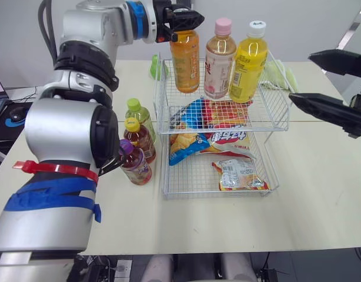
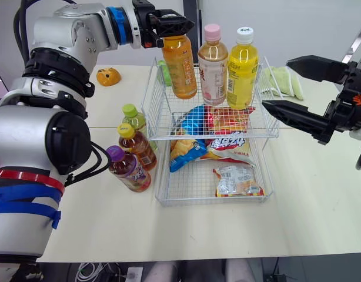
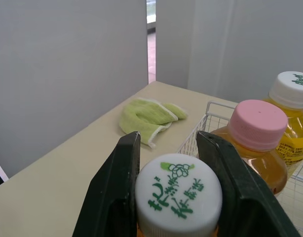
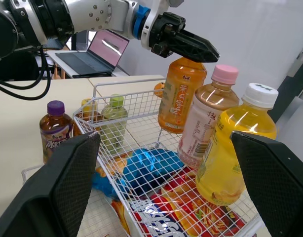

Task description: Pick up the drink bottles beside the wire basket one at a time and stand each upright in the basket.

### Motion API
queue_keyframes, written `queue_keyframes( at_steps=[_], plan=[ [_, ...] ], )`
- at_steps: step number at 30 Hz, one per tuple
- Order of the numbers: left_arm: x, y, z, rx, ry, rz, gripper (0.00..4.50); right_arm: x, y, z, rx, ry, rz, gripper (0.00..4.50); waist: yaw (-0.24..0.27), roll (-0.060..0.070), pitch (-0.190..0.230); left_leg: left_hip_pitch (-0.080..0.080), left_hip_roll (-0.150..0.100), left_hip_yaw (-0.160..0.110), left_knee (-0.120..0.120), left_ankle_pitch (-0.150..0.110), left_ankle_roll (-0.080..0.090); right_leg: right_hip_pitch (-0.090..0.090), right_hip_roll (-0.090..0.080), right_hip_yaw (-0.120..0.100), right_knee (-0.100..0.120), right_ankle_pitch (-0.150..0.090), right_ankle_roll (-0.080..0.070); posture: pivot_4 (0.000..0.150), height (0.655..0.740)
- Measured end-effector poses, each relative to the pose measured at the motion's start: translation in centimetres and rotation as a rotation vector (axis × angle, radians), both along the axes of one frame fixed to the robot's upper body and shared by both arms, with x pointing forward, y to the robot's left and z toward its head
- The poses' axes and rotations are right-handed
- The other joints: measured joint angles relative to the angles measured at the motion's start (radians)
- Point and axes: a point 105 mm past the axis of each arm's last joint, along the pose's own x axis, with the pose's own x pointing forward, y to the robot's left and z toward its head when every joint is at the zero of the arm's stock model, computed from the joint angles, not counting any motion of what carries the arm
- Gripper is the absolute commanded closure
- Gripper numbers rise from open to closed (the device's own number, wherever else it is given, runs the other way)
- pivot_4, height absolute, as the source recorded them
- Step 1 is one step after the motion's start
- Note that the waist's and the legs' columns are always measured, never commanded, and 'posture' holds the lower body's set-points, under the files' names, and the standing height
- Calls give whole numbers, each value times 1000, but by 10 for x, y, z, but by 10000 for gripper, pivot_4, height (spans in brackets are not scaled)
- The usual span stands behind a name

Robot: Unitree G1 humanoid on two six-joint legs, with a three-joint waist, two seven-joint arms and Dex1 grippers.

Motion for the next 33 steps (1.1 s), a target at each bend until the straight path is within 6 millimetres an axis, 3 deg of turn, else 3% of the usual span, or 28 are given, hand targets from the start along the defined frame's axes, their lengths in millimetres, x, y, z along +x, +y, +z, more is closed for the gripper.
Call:
queue_keyframes(
  at_steps=[1, 11, 18, 29, 33],
  plan=[
    [0, 0, -1, 0, 3, 0, 31081, 0, 0, 0, 1, -1, -1, 0, 0, 0, 0, 0, 0, 0, 0, 0, 0, 0, 0, 0, 0, 0, 0, 1500, 7400],
    [-2, -1, -3, -4, 3, -33, 242, 2, 0, -1, 1, 0, -14, 0, 1, 0, 0, 0, 0, 0, 1, 0, 0, 0, 0, 0, 2, 0, 0, 1500, 7400],
    [-12, 2, 7, 6, -26, -93, 242, 2, 0, -1, -3, 6, -16, 0, 0, 0, 0, 0, 0, 0, 1, 0, 0, 0, 0, 0, 2, 0, 0, 1500, 7400],
    [-48, 61, 52, -29, -142, -99, 242, 3, 3, -2, -8, 2, 1, 0, -3, 0, 0, 1, 0, 0, 1, 0, 0, 0, 0, 0, 2, 0, 0, 1500, 7400],
    [-60, 85, 45, -5, -140, -80, 242, 2, 4, -2, -20, -12, 19, 0, -2, 1, 0, 1, 0, 0, 1, 1, 0, 0, 0, 1, 3, 0, 0, 1500, 7400]
  ],
)
